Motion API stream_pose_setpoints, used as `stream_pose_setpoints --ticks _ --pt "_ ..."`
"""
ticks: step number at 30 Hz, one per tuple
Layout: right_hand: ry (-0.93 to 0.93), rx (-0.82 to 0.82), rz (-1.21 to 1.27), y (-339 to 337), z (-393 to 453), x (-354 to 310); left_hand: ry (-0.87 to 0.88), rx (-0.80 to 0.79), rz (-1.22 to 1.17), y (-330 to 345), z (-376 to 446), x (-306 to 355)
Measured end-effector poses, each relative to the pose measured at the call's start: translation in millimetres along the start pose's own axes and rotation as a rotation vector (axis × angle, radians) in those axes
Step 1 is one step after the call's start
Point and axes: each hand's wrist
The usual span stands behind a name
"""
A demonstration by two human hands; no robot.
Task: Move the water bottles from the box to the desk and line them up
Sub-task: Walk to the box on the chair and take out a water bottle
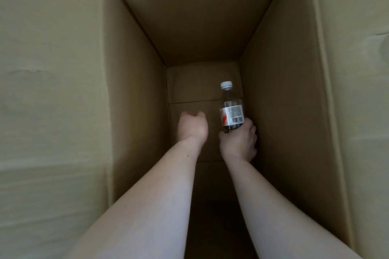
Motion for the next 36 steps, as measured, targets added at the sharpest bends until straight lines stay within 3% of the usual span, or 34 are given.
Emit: stream_pose_setpoints --ticks 9,24,36 --pt "-0.142 -0.012 0.104 -51 -43 2 0.115 -0.101 0.016 -27 -61 18" --pt "-0.408 -0.167 0.201 -133 -122 25 0.357 -0.03 0.032 -89 -171 43" --pt "-0.386 -0.072 0.416 -171 -205 66 0.503 -0.141 0.092 -135 -236 33"
Point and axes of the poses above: each hand's wrist, its own z-axis towards the middle knuckle, its own y-axis out of the palm, x = y × z, and after that the axes turned 15 degrees about y, right-handed
